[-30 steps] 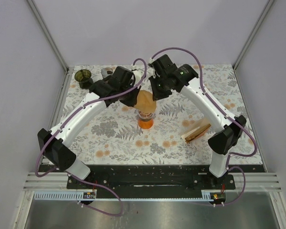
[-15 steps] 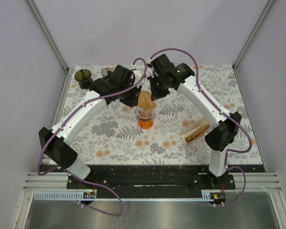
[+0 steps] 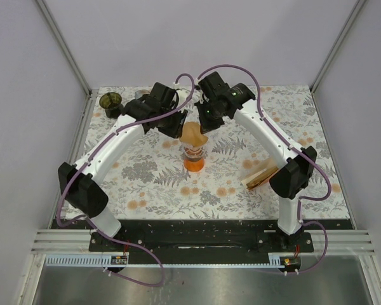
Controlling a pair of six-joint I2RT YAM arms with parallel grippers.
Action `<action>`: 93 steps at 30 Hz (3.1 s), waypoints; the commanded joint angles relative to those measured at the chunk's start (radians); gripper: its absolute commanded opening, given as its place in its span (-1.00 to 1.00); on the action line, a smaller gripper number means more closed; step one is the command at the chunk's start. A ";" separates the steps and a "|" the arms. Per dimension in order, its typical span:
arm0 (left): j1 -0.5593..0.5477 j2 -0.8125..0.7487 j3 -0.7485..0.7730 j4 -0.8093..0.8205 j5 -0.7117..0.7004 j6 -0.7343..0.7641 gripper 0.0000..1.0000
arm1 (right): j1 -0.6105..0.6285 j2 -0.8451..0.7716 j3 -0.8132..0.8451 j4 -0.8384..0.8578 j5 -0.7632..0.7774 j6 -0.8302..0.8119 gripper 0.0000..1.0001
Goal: Place the coffee filter in the dripper
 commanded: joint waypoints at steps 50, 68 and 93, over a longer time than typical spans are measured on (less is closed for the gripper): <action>0.099 -0.125 0.105 -0.010 0.034 0.097 0.57 | 0.006 -0.193 0.062 0.071 -0.035 -0.211 0.04; 0.441 -0.335 -0.202 0.012 0.050 0.181 0.86 | 0.477 -0.192 -0.400 0.527 0.173 -0.813 -0.29; 0.609 -0.305 -0.249 0.049 0.113 0.184 0.96 | 0.434 0.366 -0.310 0.593 0.621 -0.969 -0.64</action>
